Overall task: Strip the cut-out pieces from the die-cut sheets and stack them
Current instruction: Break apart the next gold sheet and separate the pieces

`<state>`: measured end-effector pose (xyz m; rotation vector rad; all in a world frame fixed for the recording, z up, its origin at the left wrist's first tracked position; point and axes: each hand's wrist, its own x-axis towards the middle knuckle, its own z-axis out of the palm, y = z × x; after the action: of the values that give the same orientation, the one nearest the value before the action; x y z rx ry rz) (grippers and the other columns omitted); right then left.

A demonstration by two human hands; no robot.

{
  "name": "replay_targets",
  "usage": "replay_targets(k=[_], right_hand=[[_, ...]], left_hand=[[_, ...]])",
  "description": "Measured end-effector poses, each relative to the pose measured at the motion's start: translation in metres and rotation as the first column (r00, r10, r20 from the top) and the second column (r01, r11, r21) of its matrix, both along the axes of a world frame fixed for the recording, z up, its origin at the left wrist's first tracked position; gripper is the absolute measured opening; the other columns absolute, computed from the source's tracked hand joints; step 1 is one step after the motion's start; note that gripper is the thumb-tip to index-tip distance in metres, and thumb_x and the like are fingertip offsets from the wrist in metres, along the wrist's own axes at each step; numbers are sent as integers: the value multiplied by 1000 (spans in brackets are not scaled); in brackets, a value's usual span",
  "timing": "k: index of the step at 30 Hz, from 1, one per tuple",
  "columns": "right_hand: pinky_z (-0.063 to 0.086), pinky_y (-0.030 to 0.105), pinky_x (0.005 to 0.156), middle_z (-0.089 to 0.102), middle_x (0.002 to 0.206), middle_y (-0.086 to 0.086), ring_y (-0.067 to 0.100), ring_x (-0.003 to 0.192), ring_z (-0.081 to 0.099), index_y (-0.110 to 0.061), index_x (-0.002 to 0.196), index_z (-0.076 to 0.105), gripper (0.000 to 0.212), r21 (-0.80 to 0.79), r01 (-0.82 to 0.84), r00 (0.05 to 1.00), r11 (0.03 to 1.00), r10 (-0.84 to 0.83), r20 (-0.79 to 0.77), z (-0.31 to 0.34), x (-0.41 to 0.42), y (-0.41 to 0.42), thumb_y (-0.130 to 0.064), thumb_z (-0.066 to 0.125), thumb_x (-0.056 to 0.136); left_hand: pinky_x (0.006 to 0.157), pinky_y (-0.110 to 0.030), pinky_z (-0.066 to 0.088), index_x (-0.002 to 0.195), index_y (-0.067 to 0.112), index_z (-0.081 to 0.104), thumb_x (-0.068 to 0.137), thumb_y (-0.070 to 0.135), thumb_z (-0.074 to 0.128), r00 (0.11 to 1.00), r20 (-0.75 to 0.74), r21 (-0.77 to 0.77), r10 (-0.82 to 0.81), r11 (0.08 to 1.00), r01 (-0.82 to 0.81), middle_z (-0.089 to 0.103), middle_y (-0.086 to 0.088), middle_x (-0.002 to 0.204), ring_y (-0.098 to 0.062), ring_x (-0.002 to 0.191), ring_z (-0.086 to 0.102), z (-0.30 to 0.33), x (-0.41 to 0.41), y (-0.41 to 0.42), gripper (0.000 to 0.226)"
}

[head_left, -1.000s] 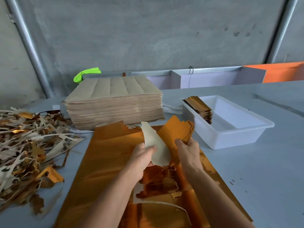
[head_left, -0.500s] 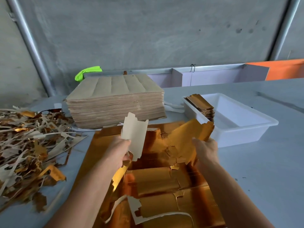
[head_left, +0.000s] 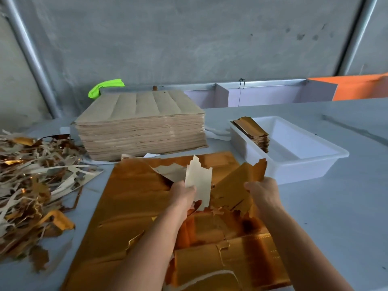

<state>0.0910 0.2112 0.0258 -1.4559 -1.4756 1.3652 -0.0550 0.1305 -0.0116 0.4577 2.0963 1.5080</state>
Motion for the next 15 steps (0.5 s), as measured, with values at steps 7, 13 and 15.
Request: replay_targets(k=[7,13,15], right_hand=[[50,55,84,62,106,25,38,92,61,-16,66,46,27,83,162,986,983,-160,-38,29,33,10,-5,59,88],[52,34,54,56,74,12,23,63,56,-7,87,53,7,101,17,997,995,-25,78,19,29,0,0,53,88],[49,32,56,58,81,11,23,69,58,-10,88,50,10,74,-36,994,997,27,107,13,24,-4,-1,53,89]], left_hand=[[59,-19,47,101,21,49,94,16,56,999,-23,-13,39,999,-39,50,1,96,-13,74,50,-2,0,8,11],[61,-26,52,113,16,48,93,13,58,986,166,87,33,995,-48,53,-6,105,-22,95,55,9,0,-2,23],[68,-34,54,113,15,48,92,10,57,936,352,227,4,970,-89,56,-9,104,-27,101,57,16,-3,-7,24]])
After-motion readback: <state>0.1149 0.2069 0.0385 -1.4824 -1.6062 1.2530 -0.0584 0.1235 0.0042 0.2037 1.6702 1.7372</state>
